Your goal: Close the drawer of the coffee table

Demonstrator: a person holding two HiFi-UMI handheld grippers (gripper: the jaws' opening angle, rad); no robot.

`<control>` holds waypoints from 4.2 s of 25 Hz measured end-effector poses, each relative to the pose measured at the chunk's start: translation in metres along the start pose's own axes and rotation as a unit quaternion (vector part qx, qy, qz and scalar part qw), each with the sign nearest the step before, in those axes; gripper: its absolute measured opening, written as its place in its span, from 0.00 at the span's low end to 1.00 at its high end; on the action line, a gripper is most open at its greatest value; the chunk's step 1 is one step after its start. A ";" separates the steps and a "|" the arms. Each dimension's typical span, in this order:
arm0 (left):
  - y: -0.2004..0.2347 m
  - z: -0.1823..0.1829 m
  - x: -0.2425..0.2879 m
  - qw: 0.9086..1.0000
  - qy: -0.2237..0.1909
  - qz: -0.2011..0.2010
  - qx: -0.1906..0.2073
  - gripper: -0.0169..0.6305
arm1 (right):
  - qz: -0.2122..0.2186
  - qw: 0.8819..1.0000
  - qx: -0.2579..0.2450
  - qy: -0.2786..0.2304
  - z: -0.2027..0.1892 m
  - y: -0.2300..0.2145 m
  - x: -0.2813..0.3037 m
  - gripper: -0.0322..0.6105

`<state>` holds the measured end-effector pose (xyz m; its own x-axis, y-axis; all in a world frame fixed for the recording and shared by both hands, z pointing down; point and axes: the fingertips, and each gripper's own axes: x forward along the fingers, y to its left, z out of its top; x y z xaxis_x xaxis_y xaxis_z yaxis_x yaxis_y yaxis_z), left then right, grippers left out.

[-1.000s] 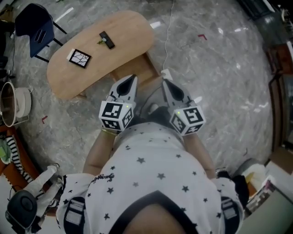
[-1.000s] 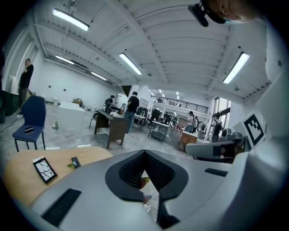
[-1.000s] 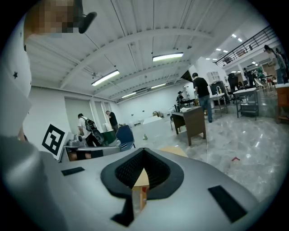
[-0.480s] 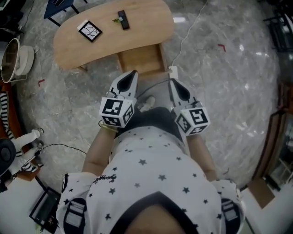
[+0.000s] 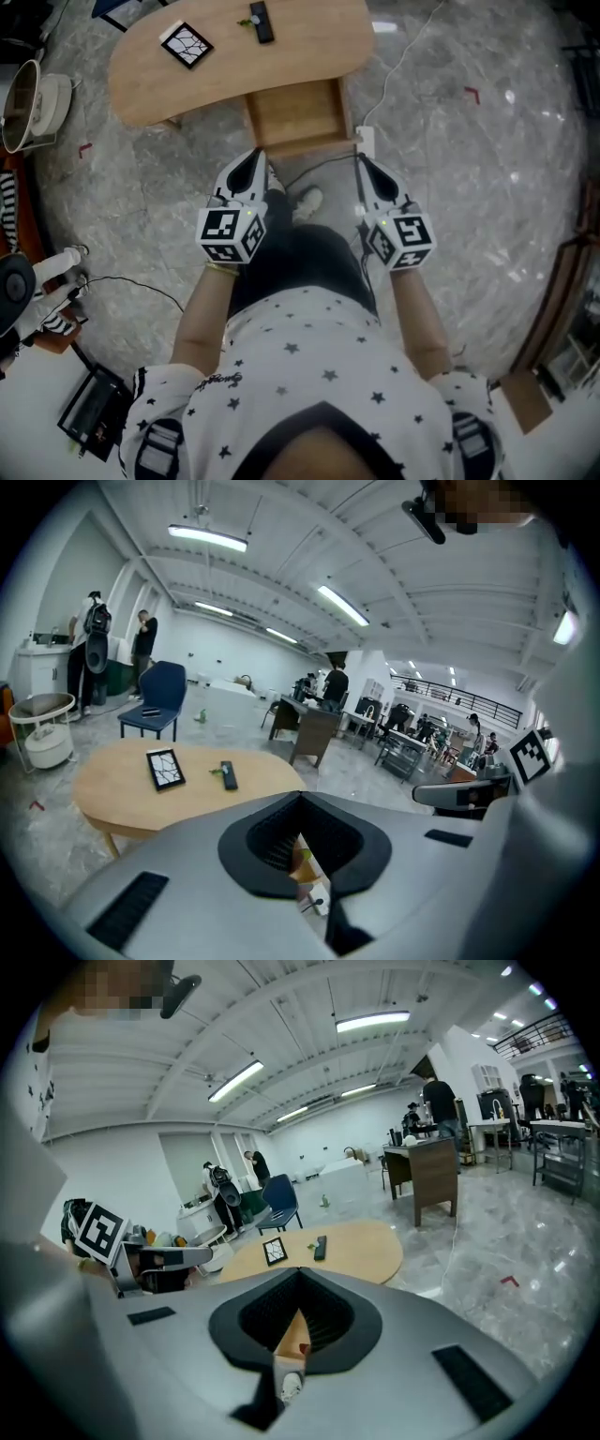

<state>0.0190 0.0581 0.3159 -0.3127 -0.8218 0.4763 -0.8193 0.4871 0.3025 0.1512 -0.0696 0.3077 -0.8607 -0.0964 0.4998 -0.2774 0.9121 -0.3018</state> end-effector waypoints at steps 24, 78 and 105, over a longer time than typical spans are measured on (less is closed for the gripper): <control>0.152 -0.194 0.105 0.988 0.136 0.075 -0.023 0.04 | -0.070 0.988 -0.003 0.136 -0.190 -0.127 0.149 0.06; 0.194 -0.430 0.180 0.883 0.450 -0.005 0.132 0.43 | -0.098 0.888 -0.200 0.402 -0.369 -0.248 0.231 0.44; 0.200 -0.436 0.184 0.877 0.463 0.040 0.121 0.41 | -0.105 0.863 -0.231 0.437 -0.384 -0.259 0.248 0.44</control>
<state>0.0078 0.1333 0.8241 0.0591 -0.1409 0.9883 -0.9257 0.3627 0.1071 0.1732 -0.1768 0.8218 -0.1065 -0.1262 0.9863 -0.0144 0.9920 0.1253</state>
